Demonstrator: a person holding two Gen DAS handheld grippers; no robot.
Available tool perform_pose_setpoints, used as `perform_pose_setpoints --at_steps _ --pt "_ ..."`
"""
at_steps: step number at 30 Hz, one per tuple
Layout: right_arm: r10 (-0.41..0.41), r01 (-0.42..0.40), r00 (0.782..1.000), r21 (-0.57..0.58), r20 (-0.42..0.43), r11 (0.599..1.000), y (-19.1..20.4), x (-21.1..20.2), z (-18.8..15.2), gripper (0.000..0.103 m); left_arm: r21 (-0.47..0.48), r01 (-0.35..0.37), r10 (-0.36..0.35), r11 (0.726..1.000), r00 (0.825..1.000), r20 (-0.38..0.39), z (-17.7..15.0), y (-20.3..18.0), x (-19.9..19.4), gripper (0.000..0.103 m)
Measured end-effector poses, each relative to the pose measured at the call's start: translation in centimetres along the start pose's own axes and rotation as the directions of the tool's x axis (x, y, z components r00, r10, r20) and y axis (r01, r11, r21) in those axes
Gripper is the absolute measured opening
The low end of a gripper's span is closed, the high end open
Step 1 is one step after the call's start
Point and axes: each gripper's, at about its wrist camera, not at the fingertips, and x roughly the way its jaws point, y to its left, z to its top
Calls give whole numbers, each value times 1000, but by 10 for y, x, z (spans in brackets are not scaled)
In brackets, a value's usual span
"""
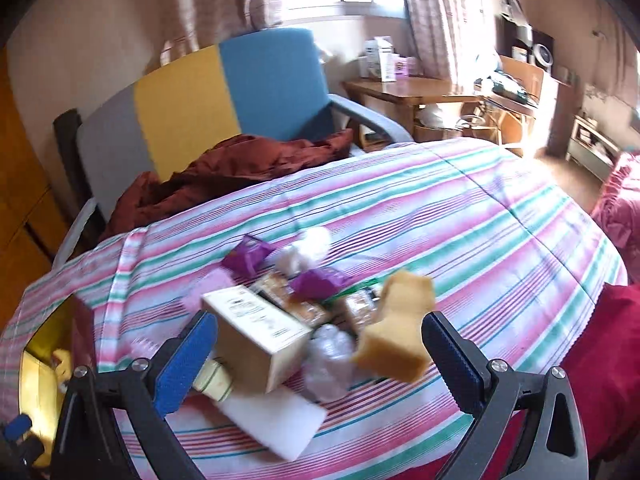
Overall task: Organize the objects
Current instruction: 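Move the left tool to the pink hair roller while the right tool grasps another roller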
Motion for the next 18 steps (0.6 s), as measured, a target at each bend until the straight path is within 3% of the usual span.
perform_pose_setpoints --at_steps 3,8,18 --pt "-47 46 999 72 4 996 -31 11 12 103 41 24 -24 999 1000 -10 8 -18 10 77" --pt "-27 33 999 189 -35 981 -57 29 12 103 41 69 -66 997 995 -74 29 -35 39 77" --pt "20 -14 1000 220 -24 975 -61 30 10 103 135 3 18 991 988 -154 59 -60 106 77"
